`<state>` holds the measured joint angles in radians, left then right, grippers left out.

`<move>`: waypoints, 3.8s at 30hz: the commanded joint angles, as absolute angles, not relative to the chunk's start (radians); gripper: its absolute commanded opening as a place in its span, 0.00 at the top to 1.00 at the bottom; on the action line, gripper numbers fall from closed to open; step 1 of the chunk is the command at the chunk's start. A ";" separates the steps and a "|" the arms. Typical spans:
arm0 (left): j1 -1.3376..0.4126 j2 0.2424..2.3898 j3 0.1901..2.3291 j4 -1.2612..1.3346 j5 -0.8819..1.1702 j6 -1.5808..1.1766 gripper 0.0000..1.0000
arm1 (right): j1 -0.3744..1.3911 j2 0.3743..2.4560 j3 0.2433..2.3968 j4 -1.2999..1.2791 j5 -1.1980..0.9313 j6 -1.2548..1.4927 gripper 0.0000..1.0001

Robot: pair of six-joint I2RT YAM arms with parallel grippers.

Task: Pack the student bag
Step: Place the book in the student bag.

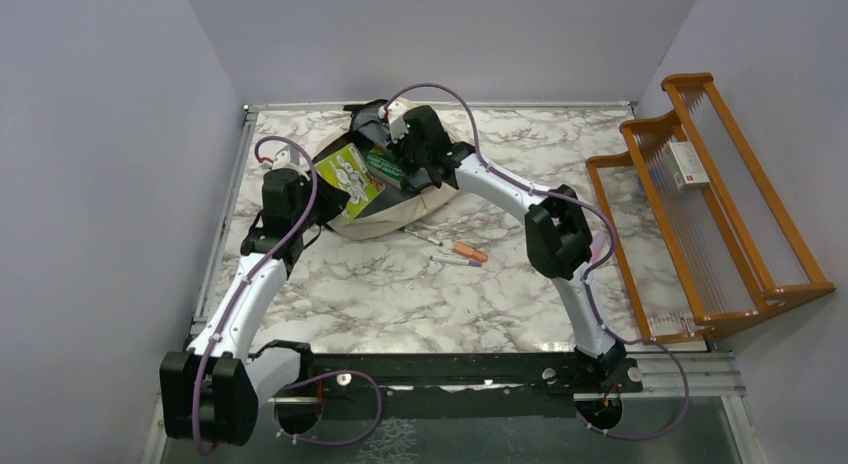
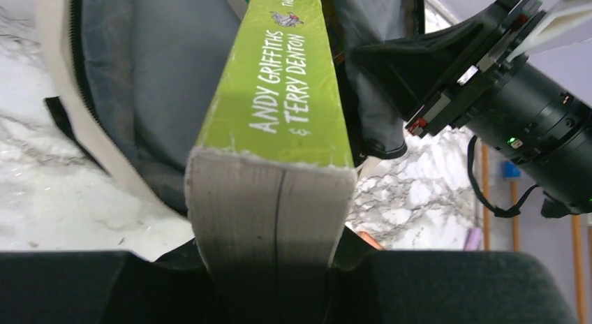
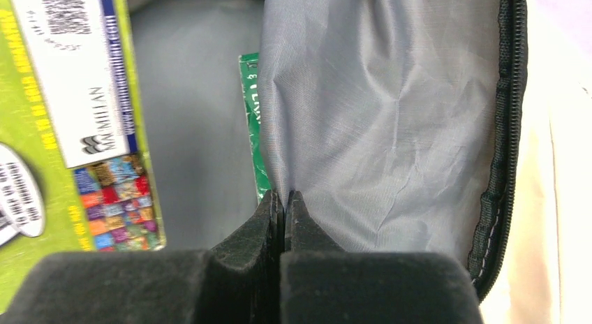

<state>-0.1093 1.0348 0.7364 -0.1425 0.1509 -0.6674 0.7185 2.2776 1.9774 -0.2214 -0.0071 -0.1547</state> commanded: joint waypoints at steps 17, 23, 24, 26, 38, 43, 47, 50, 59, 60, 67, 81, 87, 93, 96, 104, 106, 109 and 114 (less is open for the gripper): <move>-0.037 1.207 0.692 0.324 0.345 -0.975 1.00 | 0.689 2.156 1.965 -0.106 -0.198 -0.018 0.99; -0.037 1.265 0.718 0.345 0.348 -1.004 1.00 | 0.686 2.151 1.976 -0.092 -0.205 -0.009 1.00; -0.037 1.277 0.723 0.351 0.349 -1.009 1.00 | 0.686 2.149 1.975 -0.085 -0.209 -0.006 1.00; -0.037 1.304 0.731 0.366 0.352 -1.024 1.00 | 0.686 2.148 1.975 -0.070 -0.217 -0.004 1.00; -0.037 1.484 0.824 0.571 0.405 -1.117 1.00 | 0.686 2.150 1.986 -0.042 -0.272 -0.003 0.99; -0.039 1.617 0.902 0.671 0.448 -1.145 1.00 | 0.687 2.155 1.980 -0.042 -0.279 -0.003 1.00; -0.048 1.746 0.969 0.749 0.470 -1.156 1.00 | 0.686 2.157 1.974 -0.042 -0.279 0.025 0.99; -0.060 1.849 1.011 0.846 0.482 -1.194 1.00 | 0.686 2.162 1.977 -0.051 -0.277 0.011 0.99; -0.148 2.158 1.210 1.110 0.505 -1.353 1.00 | 0.686 2.161 1.952 -0.064 -0.253 -0.006 1.00; -0.158 2.188 1.233 1.111 0.499 -1.351 1.00 | 0.687 2.161 1.949 -0.064 -0.246 -0.019 1.00; -0.189 2.267 1.287 1.100 0.464 -1.338 0.82 | 0.687 2.155 1.937 -0.073 -0.236 -0.037 0.99; -0.155 2.147 1.258 0.855 0.496 -1.159 0.28 | 0.675 2.144 1.916 -0.081 -0.229 -0.064 1.00; -0.118 2.058 1.231 0.685 0.512 -1.068 0.05 | 0.652 2.138 1.912 -0.089 -0.240 -0.058 1.00; -0.112 2.003 1.262 0.476 0.497 -0.960 0.01 | 0.649 2.138 1.903 -0.091 -0.235 -0.064 1.00; -0.110 1.985 1.286 0.370 0.467 -0.911 0.01 | 0.649 2.138 1.899 -0.088 -0.239 -0.062 0.99; -0.110 1.950 1.328 0.183 0.413 -0.819 0.07 | 0.649 2.144 1.899 -0.092 -0.254 -0.053 1.00; -0.110 1.946 1.323 0.183 0.411 -0.814 0.19 | 0.649 2.144 1.899 -0.092 -0.263 -0.049 0.99; -0.110 1.952 1.330 0.188 0.421 -0.819 0.36 | 0.649 2.143 1.901 -0.093 -0.269 -0.048 1.00; -0.110 1.971 1.349 0.218 0.438 -0.844 0.59 | 0.649 2.141 1.899 -0.095 -0.272 -0.044 1.00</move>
<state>-0.1101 1.9972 1.3033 0.1799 0.4309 -0.8417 0.6502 2.1788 1.9022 -0.1223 -0.2310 -0.0525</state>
